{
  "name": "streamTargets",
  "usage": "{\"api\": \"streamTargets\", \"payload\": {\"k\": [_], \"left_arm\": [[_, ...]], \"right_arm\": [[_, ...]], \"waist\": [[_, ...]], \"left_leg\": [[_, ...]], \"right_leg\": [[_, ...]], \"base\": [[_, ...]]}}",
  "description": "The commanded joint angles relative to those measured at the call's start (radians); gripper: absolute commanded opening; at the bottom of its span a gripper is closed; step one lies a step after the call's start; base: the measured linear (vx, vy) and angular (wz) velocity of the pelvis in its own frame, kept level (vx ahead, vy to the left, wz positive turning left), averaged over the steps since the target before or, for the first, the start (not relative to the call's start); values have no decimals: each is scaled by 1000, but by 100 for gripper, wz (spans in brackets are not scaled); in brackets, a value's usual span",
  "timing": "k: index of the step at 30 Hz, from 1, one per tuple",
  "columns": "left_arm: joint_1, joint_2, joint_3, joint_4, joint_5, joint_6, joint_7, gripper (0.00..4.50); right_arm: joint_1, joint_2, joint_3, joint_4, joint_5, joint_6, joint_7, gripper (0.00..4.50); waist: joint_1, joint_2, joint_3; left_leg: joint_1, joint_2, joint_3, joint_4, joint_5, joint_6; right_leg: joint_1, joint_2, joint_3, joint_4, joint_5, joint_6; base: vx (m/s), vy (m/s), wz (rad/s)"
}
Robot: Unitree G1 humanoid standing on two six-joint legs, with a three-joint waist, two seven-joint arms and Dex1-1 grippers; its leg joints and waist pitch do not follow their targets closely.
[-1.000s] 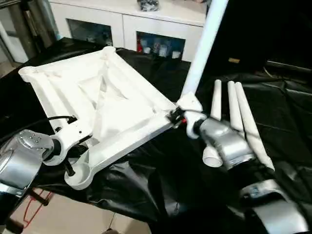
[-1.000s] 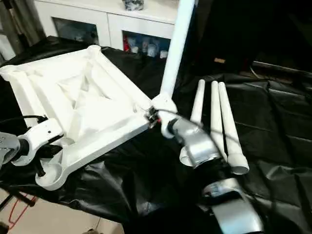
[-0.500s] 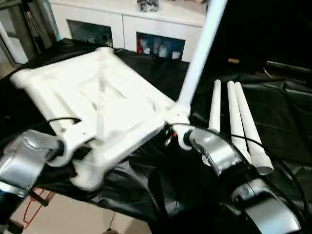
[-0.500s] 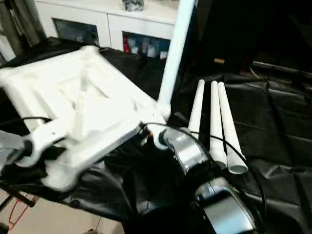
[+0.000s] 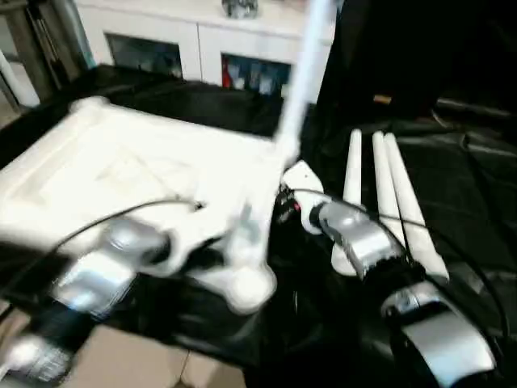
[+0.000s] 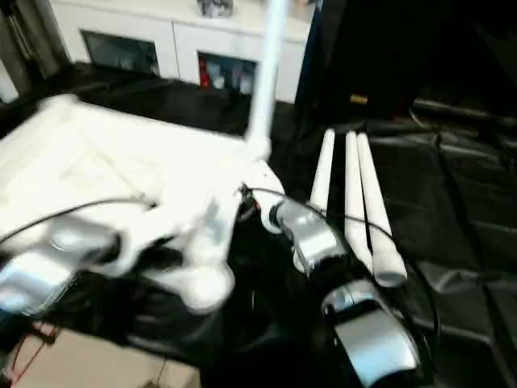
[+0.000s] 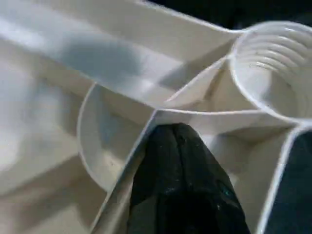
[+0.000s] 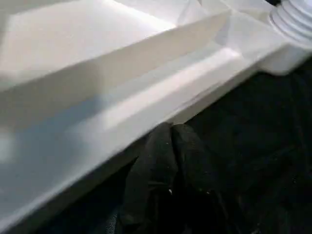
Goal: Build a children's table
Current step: Rotate table base
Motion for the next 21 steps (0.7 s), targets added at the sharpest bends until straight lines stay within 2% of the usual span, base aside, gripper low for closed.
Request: {"api": "streamTargets", "payload": {"k": [1,2,3,8,9,10,11,12,13,14,15,17,18,19,20,21], "left_arm": [[-61,-53,-14,98,41,-88,80,0],[-67,-58,-15,109,44,-93,87,0],[-80,-74,-10,132,46,-112,105,0],[-97,-107,21,170,34,-205,150,0],[-94,-112,30,169,29,-228,159,0],[-88,-122,56,171,18,-266,187,0],[-87,-123,59,169,17,-271,191,0],[-84,-126,67,165,14,-281,201,0],[-76,-133,89,151,-1,-272,213,33],[-76,-133,89,151,-1,-272,213,41],[-63,-143,128,121,-30,-256,225,41],[-51,-151,159,96,-56,-248,236,57],[-33,-167,201,55,-88,-224,267,73],[-27,-173,213,43,-96,-217,277,73],[-8,-194,253,7,-118,-201,323,85],[0,-205,269,-6,-124,-196,346,85]], "right_arm": [[-5,-9,5,-12,-13,-16,-4,7],[-3,-12,5,-16,-14,-16,-6,7],[6,-26,0,-45,-17,-12,-9,7],[39,-69,-46,-167,-12,33,-37,7],[47,-74,-70,-207,-4,72,-60,7],[62,-79,-126,-285,17,169,-111,7],[64,-80,-132,-293,21,181,-114,7],[69,-83,-148,-314,29,209,-121,7],[80,-84,-182,-344,59,238,-124,33],[80,-84,-182,-344,59,238,-124,41],[94,-86,-228,-383,79,281,-154,41],[110,-88,-265,-424,93,325,-178,62],[133,-89,-299,-475,96,383,-207,76],[141,-89,-307,-491,95,401,-215,76],[164,-84,-334,-546,88,468,-244,88],[173,-81,-345,-570,85,498,-257,88]], "waist": [[5,31,-71],[1,28,-69],[5,30,-70],[14,18,-72],[14,6,-71],[17,10,-71],[16,10,-68],[18,11,-71],[18,11,-70],[17,10,-69],[18,9,-69],[17,7,-69],[19,11,-68],[19,10,-67],[17,11,-67],[17,8,-68]], "left_leg": [[6,8,2,-59,-134,-29],[7,6,5,-58,-153,-26],[7,9,3,-58,-153,-27],[6,11,3,-57,-132,-19],[5,10,5,-58,-126,-13],[5,10,4,-58,-118,-13],[5,9,4,-59,-114,-13],[8,11,4,-59,-115,-16],[8,11,4,-59,-120,-18],[8,10,5,-59,-127,-19],[8,12,5,-59,-129,-23],[7,10,5,-59,-126,-24],[8,10,6,-59,-123,-25],[6,11,6,-59,-122,-25],[6,9,6,-59,-120,-28],[6,10,4,-59,-124,-28]], "right_leg": [[58,-59,41,-50,-18,-227],[57,-54,40,-59,-34,-224],[60,-57,41,-55,-31,-228],[61,-59,41,-53,-26,-216],[62,-56,41,-54,-27,-213],[63,-58,42,-53,-34,-210],[62,-56,43,-55,-37,-204],[60,-57,42,-53,-39,-198],[59,-57,41,-55,-47,-197],[59,-57,42,-55,-54,-195],[59,-59,43,-55,-57,-194],[60,-56,43,-55,-60,-193],[58,-57,43,-55,-59,-192],[60,-56,43,-55,-54,-191],[60,-53,42,-57,-55,-186],[60,-54,41,-58,-66,-182]], "base": [[0,0,0],[0,0,0],[0,0,0],[0,0,0],[0,0,0],[0,0,0],[0,0,0],[0,0,0],[0,0,0],[0,0,0],[0,0,0],[0,0,0],[0,0,0],[0,0,0],[0,0,0],[0,0,0]]}}
